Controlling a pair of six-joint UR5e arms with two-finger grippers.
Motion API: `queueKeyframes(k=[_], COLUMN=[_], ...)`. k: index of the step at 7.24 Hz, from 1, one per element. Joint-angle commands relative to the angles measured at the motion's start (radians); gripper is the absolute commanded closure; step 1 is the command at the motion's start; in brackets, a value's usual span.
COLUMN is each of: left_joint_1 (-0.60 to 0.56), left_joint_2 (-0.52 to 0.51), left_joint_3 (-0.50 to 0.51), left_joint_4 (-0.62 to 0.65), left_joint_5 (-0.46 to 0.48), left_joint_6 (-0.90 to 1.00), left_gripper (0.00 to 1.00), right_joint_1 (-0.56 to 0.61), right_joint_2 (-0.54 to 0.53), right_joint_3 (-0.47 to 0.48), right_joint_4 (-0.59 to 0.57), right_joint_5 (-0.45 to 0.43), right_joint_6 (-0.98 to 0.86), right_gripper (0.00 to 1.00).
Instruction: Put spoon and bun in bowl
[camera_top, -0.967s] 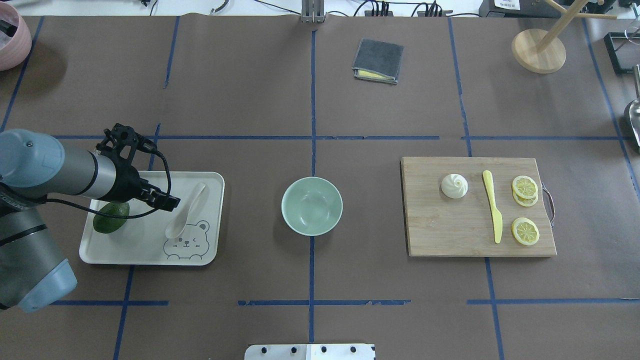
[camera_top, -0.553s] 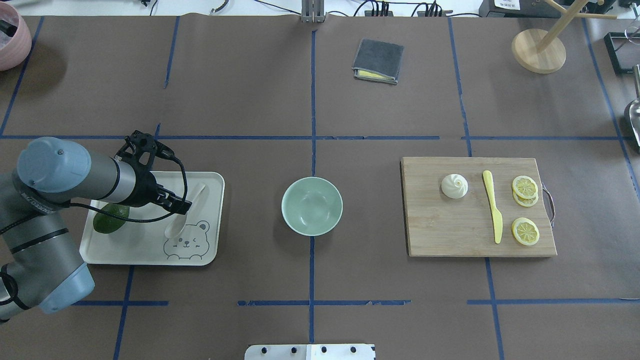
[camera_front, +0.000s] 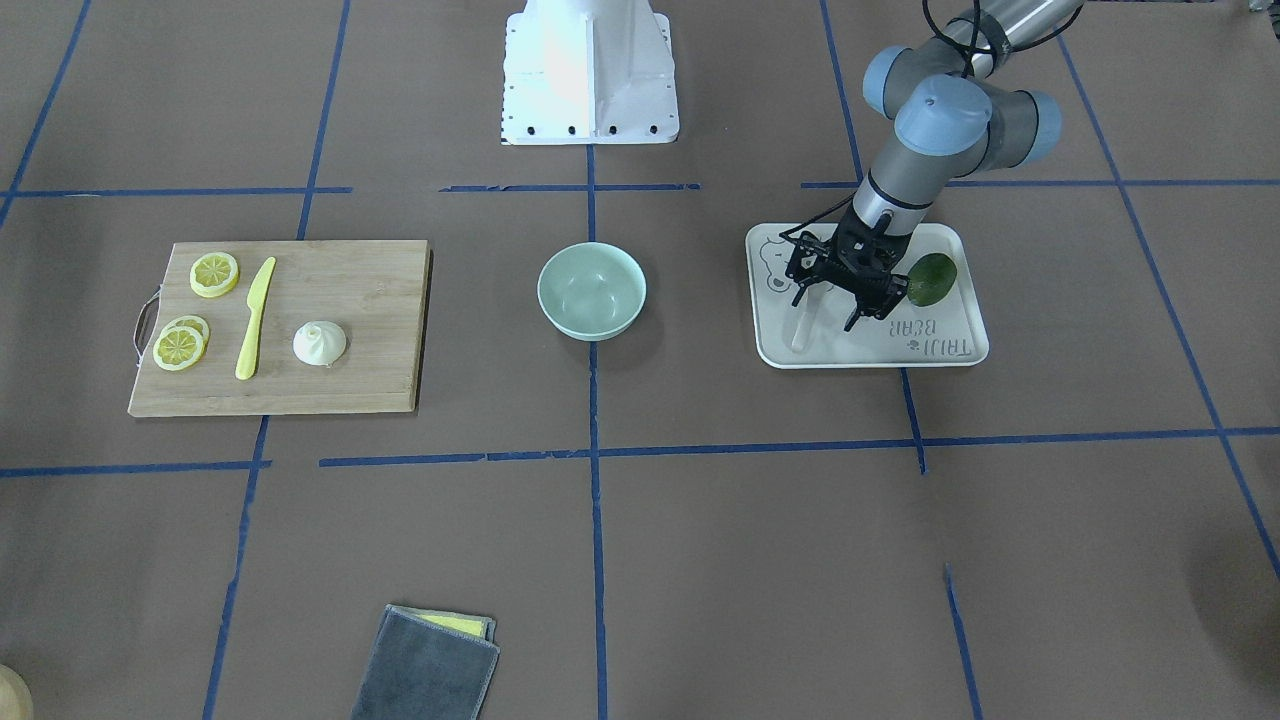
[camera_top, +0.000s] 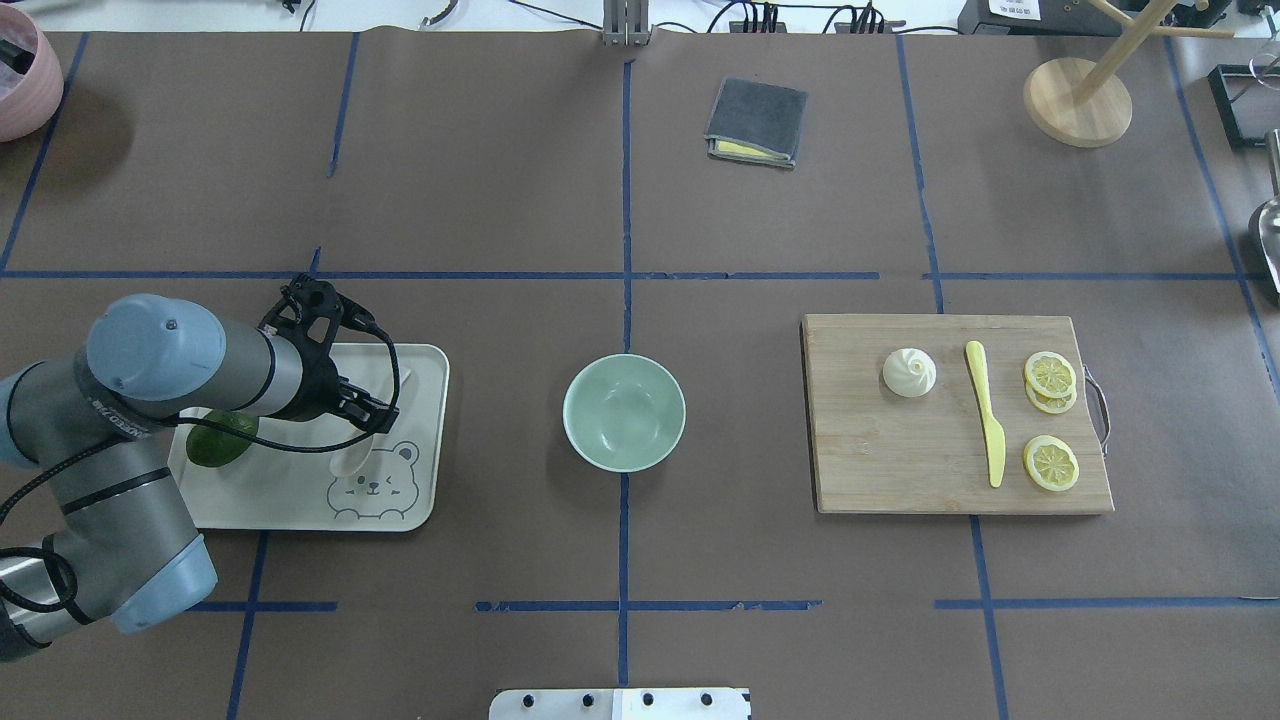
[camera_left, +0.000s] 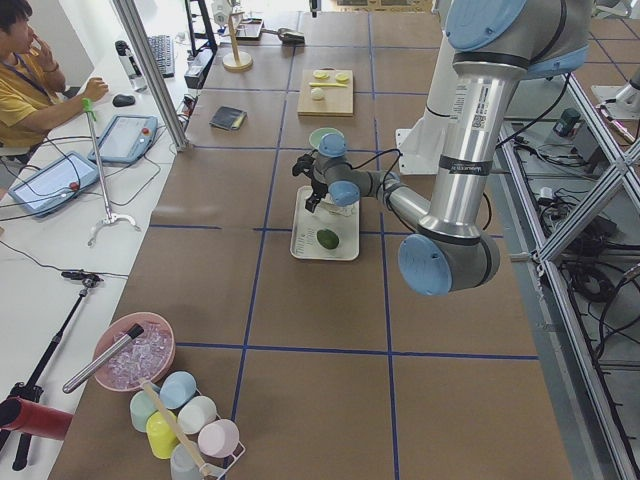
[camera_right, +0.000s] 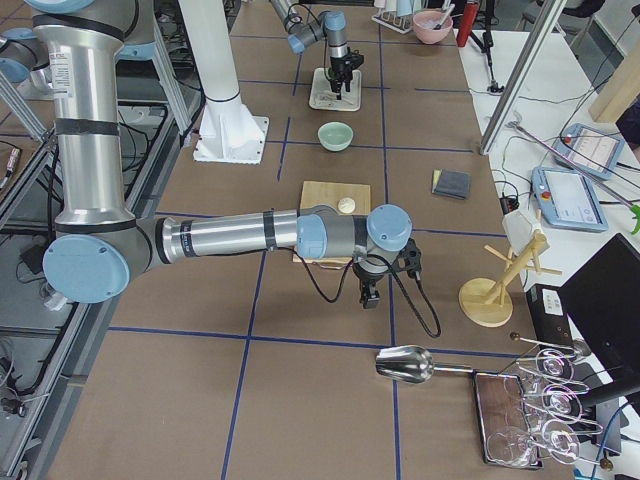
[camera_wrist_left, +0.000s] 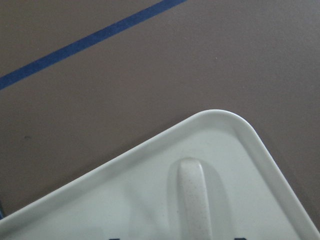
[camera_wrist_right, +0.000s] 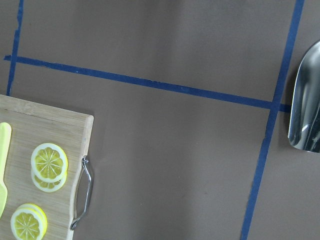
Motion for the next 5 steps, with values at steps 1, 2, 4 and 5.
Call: queueKeyframes(k=[1,2,4,5], left_joint_1=[0.003,0.003,0.016,0.017], left_joint_2=[-0.003,-0.003,-0.003,-0.003], left_joint_3=[-0.002,-0.002,-0.002,-0.001], left_joint_4=[0.000,0.000,0.000,0.000], left_joint_5=[-0.003,-0.003,-0.003,-0.003], left_joint_6=[-0.002,0.000,-0.002,0.000], left_gripper=[0.39,0.49,0.52,0.52], right_joint_1=[-0.003,-0.004,-0.007,-0.010], right_joint_2=[0.000,0.000,0.000,0.000], right_joint_3=[-0.001,-0.001,-0.004,-0.005], right_joint_4=[0.000,0.000,0.000,0.000], right_joint_5=[0.000,0.000,0.000,0.000], right_joint_6=[0.001,0.001,0.001,0.001], right_gripper=[0.00,0.00,0.00,0.00])
